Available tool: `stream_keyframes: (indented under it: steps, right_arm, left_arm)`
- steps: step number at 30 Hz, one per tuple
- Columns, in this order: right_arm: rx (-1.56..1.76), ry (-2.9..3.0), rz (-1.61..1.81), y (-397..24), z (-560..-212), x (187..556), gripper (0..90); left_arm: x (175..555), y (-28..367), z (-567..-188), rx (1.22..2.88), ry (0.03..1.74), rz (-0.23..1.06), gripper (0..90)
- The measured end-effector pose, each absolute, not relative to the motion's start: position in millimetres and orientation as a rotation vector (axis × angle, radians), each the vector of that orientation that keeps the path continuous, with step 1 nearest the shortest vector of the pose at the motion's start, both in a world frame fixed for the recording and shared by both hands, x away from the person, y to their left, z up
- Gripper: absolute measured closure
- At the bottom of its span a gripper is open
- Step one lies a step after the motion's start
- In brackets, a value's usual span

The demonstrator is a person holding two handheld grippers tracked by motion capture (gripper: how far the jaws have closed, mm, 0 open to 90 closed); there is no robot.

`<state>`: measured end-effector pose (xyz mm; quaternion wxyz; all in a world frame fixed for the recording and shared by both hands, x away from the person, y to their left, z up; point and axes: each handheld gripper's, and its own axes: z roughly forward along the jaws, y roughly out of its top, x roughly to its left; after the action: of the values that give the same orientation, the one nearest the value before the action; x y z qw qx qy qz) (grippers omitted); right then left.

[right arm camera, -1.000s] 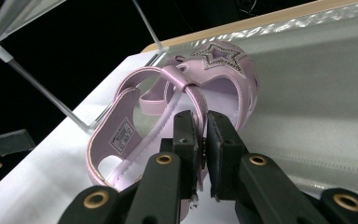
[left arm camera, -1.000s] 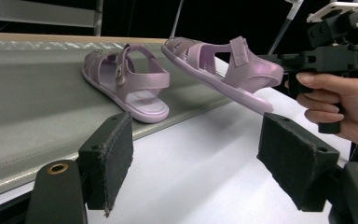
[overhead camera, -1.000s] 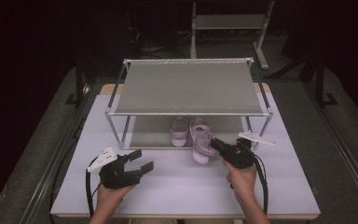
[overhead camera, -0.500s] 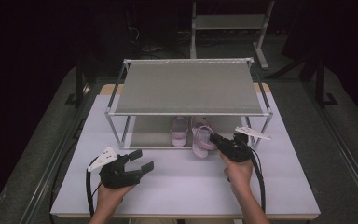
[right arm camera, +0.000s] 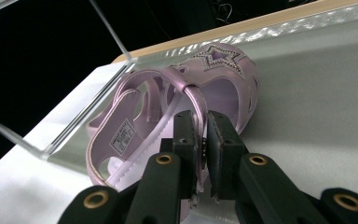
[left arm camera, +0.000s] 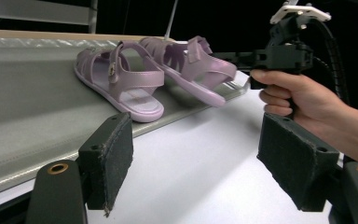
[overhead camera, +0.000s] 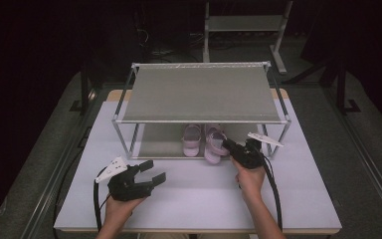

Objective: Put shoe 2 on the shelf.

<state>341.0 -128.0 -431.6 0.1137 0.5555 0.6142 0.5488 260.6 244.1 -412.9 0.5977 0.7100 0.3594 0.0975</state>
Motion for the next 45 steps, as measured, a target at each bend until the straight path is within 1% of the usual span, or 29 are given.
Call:
stream_keyframes:
  steps: [10, 21, 38, 40, 45]
  right_arm:
    - [1.613, 1.796, 1.557, -122, -435, 360, 82.2]
    - [1.604, 1.803, 1.527, -122, -439, 371, 82.2]
    - [1.575, 1.863, 1.460, -117, -443, 376, 81.3]
    - [1.584, 1.858, 1.468, -118, -443, 376, 80.7]
    - [1.602, 1.836, 1.537, -116, -443, 375, 73.4]
  left_arm:
    - [261, 244, -412, 1.649, 0.829, 0.225, 26.2]
    - [262, 242, -412, 1.647, 0.825, 0.220, 26.2]
    - [262, 243, -411, 1.641, 0.824, 0.220, 26.2]
    - [262, 243, -411, 1.642, 0.823, 0.219, 26.2]
    - [262, 243, -411, 1.639, 0.826, 0.218, 26.2]
